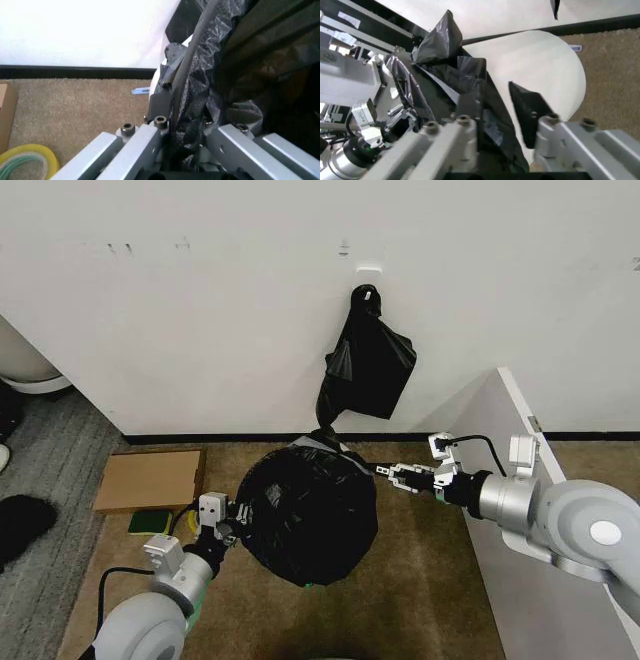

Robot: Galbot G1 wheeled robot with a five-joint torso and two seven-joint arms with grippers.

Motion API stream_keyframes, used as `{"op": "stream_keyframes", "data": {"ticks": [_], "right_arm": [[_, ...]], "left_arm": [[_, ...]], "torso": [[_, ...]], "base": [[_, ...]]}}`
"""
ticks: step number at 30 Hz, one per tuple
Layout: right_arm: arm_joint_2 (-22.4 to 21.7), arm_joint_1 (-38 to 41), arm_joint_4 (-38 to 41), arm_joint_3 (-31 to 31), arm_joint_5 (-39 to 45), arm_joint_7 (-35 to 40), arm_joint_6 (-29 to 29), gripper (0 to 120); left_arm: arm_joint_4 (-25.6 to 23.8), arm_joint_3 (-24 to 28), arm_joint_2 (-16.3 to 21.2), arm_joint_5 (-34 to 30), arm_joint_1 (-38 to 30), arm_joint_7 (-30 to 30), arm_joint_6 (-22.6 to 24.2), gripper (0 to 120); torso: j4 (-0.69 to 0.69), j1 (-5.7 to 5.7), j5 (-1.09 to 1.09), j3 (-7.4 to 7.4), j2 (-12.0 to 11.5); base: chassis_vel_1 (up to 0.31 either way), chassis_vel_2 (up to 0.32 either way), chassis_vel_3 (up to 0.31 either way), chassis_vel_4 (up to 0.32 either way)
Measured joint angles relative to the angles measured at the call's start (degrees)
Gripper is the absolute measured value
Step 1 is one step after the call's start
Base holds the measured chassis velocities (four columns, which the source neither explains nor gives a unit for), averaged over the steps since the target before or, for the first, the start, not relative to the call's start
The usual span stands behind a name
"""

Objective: Place the garbage bag over the trash bin.

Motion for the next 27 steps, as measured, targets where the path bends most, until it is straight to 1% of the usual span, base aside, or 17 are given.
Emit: {"op": "stream_keyframes", "data": {"ticks": [2,3,5,18,23,25,26,27], "right_arm": [[0.0,0.0,0.15,0.01,0.01,0.0,0.05,13],[0.0,0.0,0.35,0.1,0.03,-0.01,0.11,7],[-0.03,-0.06,0.58,0.23,0.04,-0.03,0.16,0],[0.45,-0.16,0.19,1.33,-0.04,0.49,1.42,0],[0.45,-0.14,0.46,2.09,1.16,0.73,1.49,0],[0.37,0.06,0.64,2.39,2.36,1.32,1.57,4],[0.39,0.34,0.76,2.39,3.03,1.81,1.64,8],[0.4,0.39,0.77,2.39,3.14,1.88,1.65,10]], "left_arm": [[0.0,0.02,-0.07,0.0,-0.09,-0.08,0.03,0],[0.01,0.02,-0.12,-0.01,-0.19,-0.18,0.05,0],[0.01,0.03,-0.16,-0.03,-0.24,-0.26,0.06,0],[-0.05,-0.01,-0.21,-0.2,-0.12,-0.64,0.08,0],[-0.11,-0.01,-0.21,-0.2,-0.1,-0.66,0.08,0],[-0.12,-0.02,-0.22,-0.18,-0.05,-0.66,0.07,0],[-0.12,0.01,-0.25,-0.12,-0.04,-0.66,0.08,0],[-0.12,0.02,-0.26,-0.1,-0.05,-0.66,0.08,0]], "torso": [[0.0,0.0,0.0,0.0,0.0],[0.0,0.0,0.0,0.0,0.0],[0.0,0.0,0.0,0.0,0.0],[0.0,-0.01,0.0,0.0,0.0],[0.0,-0.01,0.0,0.0,0.0],[0.0,-0.01,0.0,0.0,0.0],[0.0,-0.01,0.0,0.0,0.0],[0.0,-0.01,0.0,0.0,0.0]], "base": [[0.0,0.0,0.0,0.0],[0.0,0.0,0.0,0.0],[0.0,0.0,0.0,0.0],[0.0,0.0,0.0,0.0],[0.0,0.0,0.0,0.0],[0.0,0.0,0.0,0.0],[0.0,0.0,0.0,0.0],[0.0,0.0,0.0,0.0]]}}
